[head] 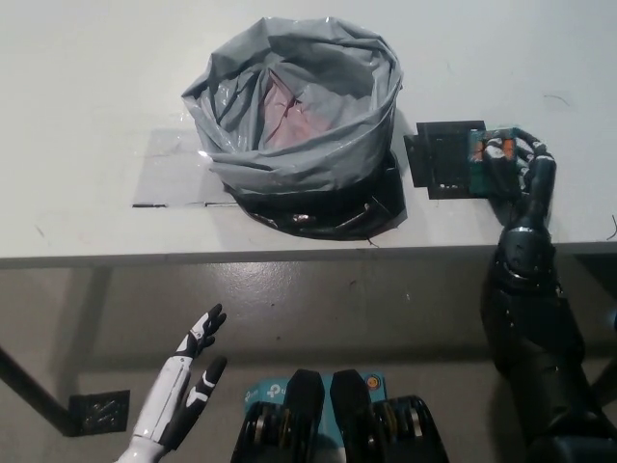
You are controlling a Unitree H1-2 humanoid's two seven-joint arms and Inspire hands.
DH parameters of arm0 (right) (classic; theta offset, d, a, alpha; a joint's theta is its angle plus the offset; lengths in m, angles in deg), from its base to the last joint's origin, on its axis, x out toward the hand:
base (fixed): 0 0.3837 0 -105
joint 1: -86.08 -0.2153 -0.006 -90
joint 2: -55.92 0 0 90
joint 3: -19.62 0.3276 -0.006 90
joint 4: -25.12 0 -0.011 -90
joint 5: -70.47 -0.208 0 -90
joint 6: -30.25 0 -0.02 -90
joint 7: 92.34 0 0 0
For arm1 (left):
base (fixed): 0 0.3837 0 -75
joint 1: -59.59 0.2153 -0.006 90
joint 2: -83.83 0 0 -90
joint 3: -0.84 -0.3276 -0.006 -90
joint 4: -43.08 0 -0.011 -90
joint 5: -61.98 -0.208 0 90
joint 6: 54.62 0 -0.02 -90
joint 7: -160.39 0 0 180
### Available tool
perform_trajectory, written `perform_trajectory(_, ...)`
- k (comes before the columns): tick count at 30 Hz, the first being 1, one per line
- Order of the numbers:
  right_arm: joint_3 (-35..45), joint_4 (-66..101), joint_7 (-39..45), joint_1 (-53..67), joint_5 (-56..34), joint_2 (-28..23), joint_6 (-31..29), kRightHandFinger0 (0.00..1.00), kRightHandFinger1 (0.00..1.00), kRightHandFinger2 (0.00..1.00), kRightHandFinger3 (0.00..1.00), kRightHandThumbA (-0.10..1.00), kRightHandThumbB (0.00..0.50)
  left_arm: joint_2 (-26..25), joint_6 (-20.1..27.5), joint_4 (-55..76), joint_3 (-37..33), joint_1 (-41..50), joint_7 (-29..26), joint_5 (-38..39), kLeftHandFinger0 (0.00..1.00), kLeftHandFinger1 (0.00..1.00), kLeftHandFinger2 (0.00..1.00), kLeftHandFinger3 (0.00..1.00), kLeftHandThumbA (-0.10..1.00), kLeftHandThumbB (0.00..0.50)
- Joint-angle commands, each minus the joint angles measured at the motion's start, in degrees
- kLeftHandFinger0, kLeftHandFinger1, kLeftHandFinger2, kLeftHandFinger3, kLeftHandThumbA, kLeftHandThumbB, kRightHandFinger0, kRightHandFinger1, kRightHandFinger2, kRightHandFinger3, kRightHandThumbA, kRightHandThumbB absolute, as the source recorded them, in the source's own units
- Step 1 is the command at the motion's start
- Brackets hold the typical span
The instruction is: Use the right hand to pick up a rubix's cube and place it into a plastic bag and lift the bag
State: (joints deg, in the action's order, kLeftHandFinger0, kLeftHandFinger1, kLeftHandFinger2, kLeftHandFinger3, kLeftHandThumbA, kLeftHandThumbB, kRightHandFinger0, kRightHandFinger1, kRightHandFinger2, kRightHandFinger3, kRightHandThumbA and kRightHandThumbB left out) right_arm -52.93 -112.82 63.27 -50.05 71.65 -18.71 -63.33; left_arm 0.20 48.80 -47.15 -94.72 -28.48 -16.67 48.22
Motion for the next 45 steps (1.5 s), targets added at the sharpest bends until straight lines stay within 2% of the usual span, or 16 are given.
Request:
perform_trajectory(1, 3.73, 10.62, 6.84, -5.02, -12.87, 1.83, -3.14, 0.00, 0.30, 0.81, 0.89, -0.10, 0.169, -0.71, 2.96, 0.94, -0.03, -0.80, -0.32, -0.10, 1.00, 1.00, 1.00, 1.00, 1.00, 0.177)
perform_trajectory(4, 4.66, 19.00, 7.86, -5.79, -16.81, 3.12, 0.40, 0.00, 0.25, 0.76, 0.93, -0.10, 0.146, -0.74, 2.99, 0.95, -0.09, -0.77, -0.40, -0.44, 1.00, 1.00, 1.00, 1.00, 1.00, 0.175)
perform_trajectory(10, 3.87, 32.26, 7.59, -7.38, -21.48, 5.04, 8.09, 0.00, 0.12, 0.77, 1.00, -0.10, 0.138, -0.75, 2.97, 0.94, -0.15, -0.49, -0.62, -1.18, 1.00, 1.00, 1.00, 1.00, 1.00, 0.181)
perform_trajectory(12, 2.43, 36.59, 7.17, -8.13, -21.55, 5.83, 10.17, 0.00, 0.07, 0.72, 0.71, -0.10, 0.125, -0.66, 2.84, 0.97, -0.19, -0.23, -0.73, -1.48, 1.00, 1.00, 1.00, 1.00, 1.00, 0.182)
perform_trajectory(13, 1.41, 37.56, 7.56, -8.48, -20.83, 5.88, 10.25, 0.00, 0.08, 0.70, 0.71, -0.10, 0.123, -0.65, 2.88, 0.95, -0.19, -0.18, -0.76, -1.53, 1.00, 1.00, 1.00, 1.00, 1.00, 0.182)
perform_trajectory(16, -1.23, 39.89, 7.94, -9.52, -18.82, 6.04, 11.27, 0.00, 0.11, 0.69, 0.89, -0.10, 0.120, -0.67, 2.73, 1.00, -0.18, -0.11, -0.53, -1.26, 1.00, 1.00, 1.00, 1.00, 1.00, 0.179)
perform_trajectory(17, -1.31, 40.01, 7.87, -9.48, -18.92, 6.00, 11.40, 0.00, 0.11, 0.69, 0.90, -0.10, 0.120, -0.67, 2.73, 1.00, -0.18, -0.11, -0.53, -1.26, 1.00, 1.00, 1.00, 1.00, 1.00, 0.179)
perform_trajectory(18, -3.47, 40.42, 8.68, -10.39, -17.38, 6.01, 12.19, 0.00, 0.17, 0.76, 0.95, -0.10, 0.120, -0.68, 2.57, 1.20, -0.30, 0.11, -0.40, -1.32, 1.00, 1.00, 1.00, 1.00, 1.00, 0.179)
perform_trajectory(24, -12.69, 34.56, 8.69, -14.06, -7.96, 4.85, 11.08, 0.03, 0.24, 0.80, 0.93, -0.10, 0.118, -0.67, 2.34, 1.39, -0.51, 0.42, -0.09, -0.93, 1.00, 1.00, 1.00, 1.00, 1.00, 0.179)
perform_trajectory(26, -19.67, 28.03, 7.17, -16.88, 1.49, 4.29, 10.18, 0.00, 0.18, 0.60, 0.82, -0.10, 0.121, -0.75, 2.56, 1.52, -0.65, 0.58, 0.04, -0.78, 1.00, 1.00, 1.00, 1.00, 1.00, 0.180)
perform_trajectory(28, -21.21, 26.13, 6.75, -17.69, 2.27, 4.24, 9.78, 0.00, 0.11, 0.49, 0.75, -0.10, 0.141, -0.77, 2.27, 1.81, -0.70, 0.52, 0.18, -0.78, 1.00, 1.00, 1.00, 1.00, 1.00, 0.180)
perform_trajectory(32, -24.60, 17.84, 6.37, -20.72, 3.88, 5.09, 6.28, 0.00, 0.18, 0.61, 0.75, -0.10, 0.153, -0.89, 2.26, 2.11, -0.62, 0.22, 0.28, -0.60, 1.00, 1.00, 1.00, 1.00, 1.00, 0.172)
perform_trajectory(39, -27.25, 8.63, 4.98, -24.01, 5.66, 5.63, 3.95, 0.00, 0.18, 0.67, 0.71, -0.10, 0.155, -0.78, 1.50, 2.43, -0.61, 0.21, 0.40, -0.47, 1.00, 1.00, 1.00, 1.00, 1.00, 0.194)
perform_trajectory(42, -27.80, 3.55, 4.70, -25.44, 6.49, 5.66, 1.06, 0.00, 0.27, 0.77, 0.75, -0.10, 0.151, -0.67, 1.34, 2.50, -0.63, 0.14, 0.47, -0.35, 1.00, 1.00, 1.00, 1.00, 1.00, 0.195)
perform_trajectory(43, -29.39, -1.20, 3.16, -26.48, 8.92, 5.20, -0.43, 0.00, 0.28, 0.77, 0.77, -0.10, 0.190, -0.82, 1.13, 2.67, -0.63, 0.09, 0.64, -0.36, 1.00, 1.00, 1.00, 1.00, 1.00, 0.188)
perform_trajectory(45, -30.59, -5.25, 2.25, -27.36, 10.60, 4.75, -2.36, 0.00, 0.29, 0.79, 0.80, -0.10, 0.199, -0.86, 1.06, 2.78, -0.59, -0.06, 0.78, -0.23, 1.00, 1.00, 1.00, 1.00, 1.00, 0.187)
